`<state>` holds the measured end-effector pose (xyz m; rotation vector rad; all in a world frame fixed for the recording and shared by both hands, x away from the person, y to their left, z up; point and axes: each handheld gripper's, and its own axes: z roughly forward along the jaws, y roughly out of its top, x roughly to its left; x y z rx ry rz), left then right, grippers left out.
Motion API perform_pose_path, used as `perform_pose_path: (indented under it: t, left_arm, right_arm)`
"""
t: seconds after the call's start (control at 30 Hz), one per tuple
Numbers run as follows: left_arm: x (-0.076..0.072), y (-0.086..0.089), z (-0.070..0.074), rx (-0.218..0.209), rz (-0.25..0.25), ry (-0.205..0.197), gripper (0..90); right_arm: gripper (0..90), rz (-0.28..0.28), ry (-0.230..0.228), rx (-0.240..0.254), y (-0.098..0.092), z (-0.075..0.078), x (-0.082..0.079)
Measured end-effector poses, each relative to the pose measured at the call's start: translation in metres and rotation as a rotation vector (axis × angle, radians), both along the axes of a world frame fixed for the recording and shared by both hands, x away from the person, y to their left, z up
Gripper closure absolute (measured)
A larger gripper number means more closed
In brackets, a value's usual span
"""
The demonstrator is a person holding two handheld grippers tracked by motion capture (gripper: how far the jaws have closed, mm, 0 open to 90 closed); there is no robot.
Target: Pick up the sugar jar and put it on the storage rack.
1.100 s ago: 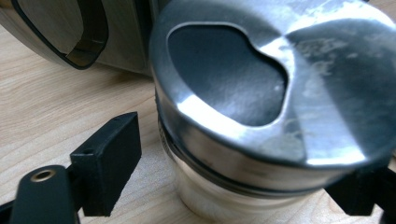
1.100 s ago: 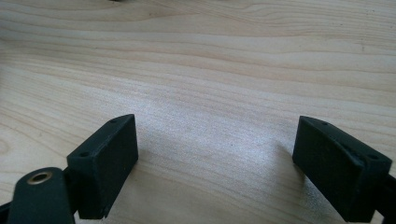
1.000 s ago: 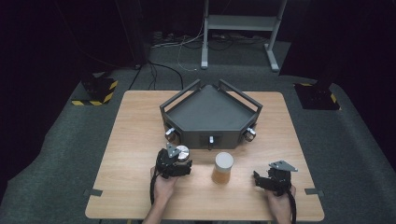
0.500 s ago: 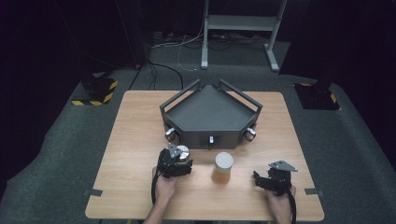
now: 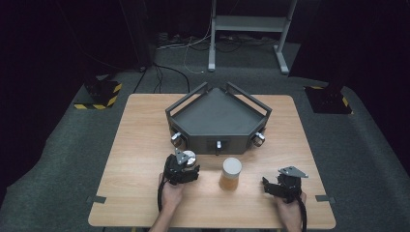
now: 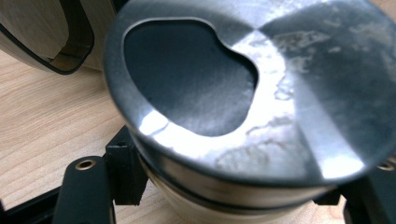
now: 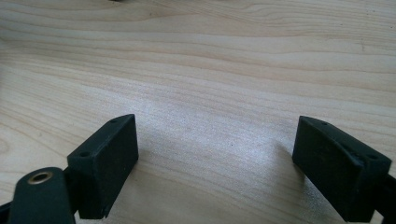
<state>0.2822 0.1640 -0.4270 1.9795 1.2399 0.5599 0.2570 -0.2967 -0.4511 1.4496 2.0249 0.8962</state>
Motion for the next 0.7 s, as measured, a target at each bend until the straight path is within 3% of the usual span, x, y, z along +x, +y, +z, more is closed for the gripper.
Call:
perform_pose_path:
  t: [0.5, 0.7]
  left_arm:
    - [0.0003, 0.0001, 0.0015, 0.001, 0.0, 0.004, 31.1]
    - [-0.0008, 0.0028, 0.0052, 0.002, -0.023, 0.008, 31.2]
  right_arm:
    - [14.4, 0.0, 0.0, 0.0, 0.0, 0.0, -0.0001]
    - [14.4, 0.0, 0.0, 0.0, 0.0, 0.0, -0.0001]
